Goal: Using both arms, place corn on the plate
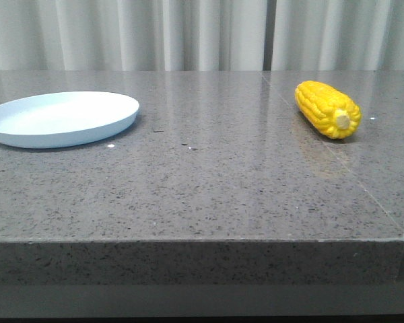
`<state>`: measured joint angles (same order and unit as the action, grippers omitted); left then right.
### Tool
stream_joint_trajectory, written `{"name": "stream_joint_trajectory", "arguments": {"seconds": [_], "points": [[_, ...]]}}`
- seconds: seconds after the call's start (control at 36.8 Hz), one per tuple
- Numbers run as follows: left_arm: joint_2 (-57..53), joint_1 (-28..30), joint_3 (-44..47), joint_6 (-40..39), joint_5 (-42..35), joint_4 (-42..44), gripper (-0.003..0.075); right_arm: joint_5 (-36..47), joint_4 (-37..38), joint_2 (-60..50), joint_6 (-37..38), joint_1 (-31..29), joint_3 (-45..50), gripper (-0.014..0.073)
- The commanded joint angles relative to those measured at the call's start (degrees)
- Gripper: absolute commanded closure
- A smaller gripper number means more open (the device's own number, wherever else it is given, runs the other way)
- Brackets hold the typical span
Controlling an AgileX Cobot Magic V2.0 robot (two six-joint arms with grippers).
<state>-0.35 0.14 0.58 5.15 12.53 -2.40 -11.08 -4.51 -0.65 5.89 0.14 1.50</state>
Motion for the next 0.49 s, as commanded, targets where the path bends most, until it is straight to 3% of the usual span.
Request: {"name": "stream_joint_trajectory", "arguments": {"seconds": [0.0, 0.27, 0.46], "points": [[-0.9, 0.0, 1.2, 0.0, -4.7, -0.4, 0.0741, 5.3, 0.1, -0.9, -0.6, 0.0, -1.2, 0.0652], [-0.9, 0.0, 1.1, 0.0, -13.6, -0.1, 0.0741, 7.9, 0.1, -0.9, -0.6, 0.0, -2.1, 0.0652], [-0.9, 0.0, -3.6, -0.1, -16.6, -0.7, 0.0741, 4.1, 0.1, -0.7, -0.6, 0.0, -9.6, 0.0653]]}}
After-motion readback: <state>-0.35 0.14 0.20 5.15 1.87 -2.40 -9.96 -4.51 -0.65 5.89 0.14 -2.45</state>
